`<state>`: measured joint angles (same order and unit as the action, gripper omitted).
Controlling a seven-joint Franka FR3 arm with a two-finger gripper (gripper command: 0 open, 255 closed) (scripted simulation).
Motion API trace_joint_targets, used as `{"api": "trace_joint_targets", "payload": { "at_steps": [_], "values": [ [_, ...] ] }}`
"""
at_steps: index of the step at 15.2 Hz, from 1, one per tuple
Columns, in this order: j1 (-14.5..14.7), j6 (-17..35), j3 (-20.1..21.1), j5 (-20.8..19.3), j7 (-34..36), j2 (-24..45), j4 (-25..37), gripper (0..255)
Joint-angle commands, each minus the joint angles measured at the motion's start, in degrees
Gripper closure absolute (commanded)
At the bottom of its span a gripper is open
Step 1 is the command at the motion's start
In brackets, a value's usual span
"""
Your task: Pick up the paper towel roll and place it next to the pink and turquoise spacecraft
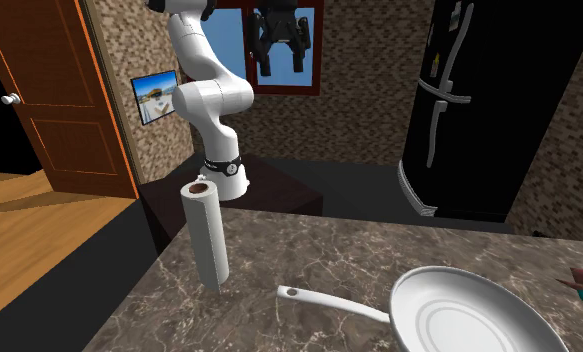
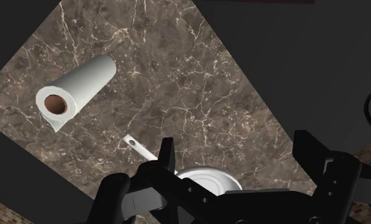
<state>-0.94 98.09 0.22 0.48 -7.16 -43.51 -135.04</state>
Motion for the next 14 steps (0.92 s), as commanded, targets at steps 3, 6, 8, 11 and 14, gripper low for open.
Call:
{"api": "trace_joint_targets", "payload": {
  "at_steps": [3,6,8,11,14],
  "values": [
    [-0.8,2.3,-2.4,-1.1,-2.6,-0.2,-2.2,0],
    [-2.0,5.8,-6.1,-2.7,-6.6,0.2,-4.9,0],
    [-2.8,8.2,-8.7,-3.8,-9.2,0.9,-6.3,0],
    [-3.9,12.0,-12.6,-5.2,-13.3,2.6,-7.9,0],
    [-4.8,16.0,-16.7,-6.3,-17.5,5.3,-8.7,0]
  ]
}}
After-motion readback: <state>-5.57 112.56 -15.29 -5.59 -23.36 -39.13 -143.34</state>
